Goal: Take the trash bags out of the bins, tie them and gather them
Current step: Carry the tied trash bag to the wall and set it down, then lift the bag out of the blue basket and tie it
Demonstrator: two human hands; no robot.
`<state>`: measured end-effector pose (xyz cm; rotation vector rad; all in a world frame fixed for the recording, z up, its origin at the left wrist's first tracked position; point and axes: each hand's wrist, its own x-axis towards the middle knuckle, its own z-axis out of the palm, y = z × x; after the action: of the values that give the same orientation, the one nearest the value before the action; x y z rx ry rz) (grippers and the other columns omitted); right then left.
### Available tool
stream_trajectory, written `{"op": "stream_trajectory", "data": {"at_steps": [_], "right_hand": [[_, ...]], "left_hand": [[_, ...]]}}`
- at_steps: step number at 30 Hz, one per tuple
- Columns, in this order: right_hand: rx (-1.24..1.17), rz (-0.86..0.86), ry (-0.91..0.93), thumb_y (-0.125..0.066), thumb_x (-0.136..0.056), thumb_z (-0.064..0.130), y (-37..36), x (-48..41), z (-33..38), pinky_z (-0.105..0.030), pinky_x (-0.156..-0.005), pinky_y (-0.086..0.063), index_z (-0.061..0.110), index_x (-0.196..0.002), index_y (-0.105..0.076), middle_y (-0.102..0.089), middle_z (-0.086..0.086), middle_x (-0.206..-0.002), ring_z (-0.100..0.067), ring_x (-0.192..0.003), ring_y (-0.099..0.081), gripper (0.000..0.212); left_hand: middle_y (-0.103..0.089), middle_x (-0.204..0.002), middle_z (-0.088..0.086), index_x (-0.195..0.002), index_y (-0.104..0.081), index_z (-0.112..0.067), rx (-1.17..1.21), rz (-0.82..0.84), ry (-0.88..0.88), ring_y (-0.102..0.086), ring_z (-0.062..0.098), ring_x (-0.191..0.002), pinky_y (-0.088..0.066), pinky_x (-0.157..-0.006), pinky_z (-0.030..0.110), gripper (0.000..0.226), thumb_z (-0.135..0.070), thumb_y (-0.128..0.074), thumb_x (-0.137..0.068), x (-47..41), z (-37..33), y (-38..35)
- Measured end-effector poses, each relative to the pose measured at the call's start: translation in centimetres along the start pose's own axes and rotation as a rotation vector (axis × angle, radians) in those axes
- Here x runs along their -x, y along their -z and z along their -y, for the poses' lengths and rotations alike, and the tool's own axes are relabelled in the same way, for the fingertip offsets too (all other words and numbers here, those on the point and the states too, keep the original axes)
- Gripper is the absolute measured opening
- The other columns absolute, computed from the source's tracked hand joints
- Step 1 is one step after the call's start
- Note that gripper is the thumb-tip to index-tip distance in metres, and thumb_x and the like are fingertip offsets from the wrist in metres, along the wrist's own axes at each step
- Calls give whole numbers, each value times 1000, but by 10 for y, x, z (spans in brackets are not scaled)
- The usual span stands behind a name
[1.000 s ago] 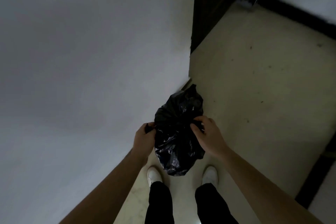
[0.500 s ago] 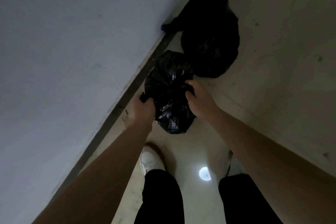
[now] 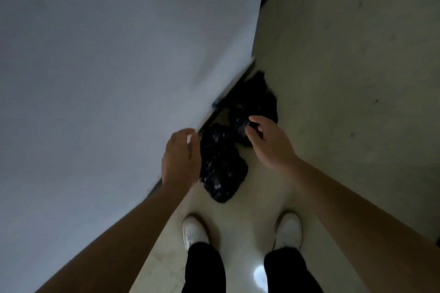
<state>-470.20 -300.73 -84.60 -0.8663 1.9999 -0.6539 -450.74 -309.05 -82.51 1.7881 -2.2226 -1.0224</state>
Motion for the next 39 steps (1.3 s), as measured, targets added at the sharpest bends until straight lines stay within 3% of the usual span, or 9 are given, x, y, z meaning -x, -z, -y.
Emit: {"op": "stream_trajectory", "data": {"at_steps": [5,9,15,20,24,30,34,39], "right_hand": [[149,-295,305,-47,-103,31,164,55,171,-32,-104,-37,12,-139,-50,-53,-9,-140,-26,-129,-50,41],[122,-503,560,-50,-102,30,278,110,310,-29,-108,-34,8,-138,-52,-51,-13,-143,-26,-133,-47,42],[-92,-631,925,-46,-102,36,368,230,512,-27,-90,-49,15,-128,-57,-56,-2,-125,-11,-108,-58,35],[-112,-624,1260,-47,-101,33,351,336,626,-25,-87,-45,12,-120,-60,-58,-4,-118,-14,-103,-58,31],[-81,-528,1480,-47,-101,34,287,435,671,-37,-90,-49,11,-121,-59,-58,-7,-120,-23,-107,-60,32],[48,-376,1748,-44,-100,40,148,606,688,-43,-95,-45,13,-127,-56,-54,-10,-133,-28,-119,-53,40],[124,-197,1853,-36,-102,49,44,729,674,-43,-112,-31,18,-147,-41,-30,-12,-158,-29,-143,-33,54],[226,36,1991,-33,-102,53,-46,846,644,-48,-119,-22,20,-155,-26,-13,-14,-165,-32,-149,-20,63]], "left_hand": [[-63,-126,1,-122,-61,-15,-67,-248,-372,-57,22,-115,-46,-93,34,44,-41,-32,-101,18,-172,173],[-63,-127,8,-123,-61,-11,-84,-481,-590,-55,27,-119,-48,-97,43,41,-37,-36,-103,56,-291,317],[-62,-129,12,-123,-61,-5,-175,-926,-704,-55,28,-121,-43,-100,36,38,-31,-40,-104,187,-370,531],[-59,-131,14,-124,-60,-5,-352,-1210,-527,-54,31,-121,-43,-98,40,39,-32,-40,-105,322,-335,653],[-56,-136,13,-128,-58,-7,-439,-1389,-303,-51,31,-125,-40,-100,43,41,-35,-38,-105,448,-273,699],[-39,-153,16,-140,-48,-9,-617,-1505,70,-36,36,-140,-33,-108,52,50,-41,-36,-104,662,-164,702],[-14,-165,16,-155,-28,-15,-708,-1471,424,-11,36,-152,-15,-119,58,67,-56,-24,-102,812,-97,686],[3,-167,11,-158,-14,-19,-681,-1498,745,5,30,-154,-5,-122,57,75,-64,-15,-99,959,-37,665]]}}
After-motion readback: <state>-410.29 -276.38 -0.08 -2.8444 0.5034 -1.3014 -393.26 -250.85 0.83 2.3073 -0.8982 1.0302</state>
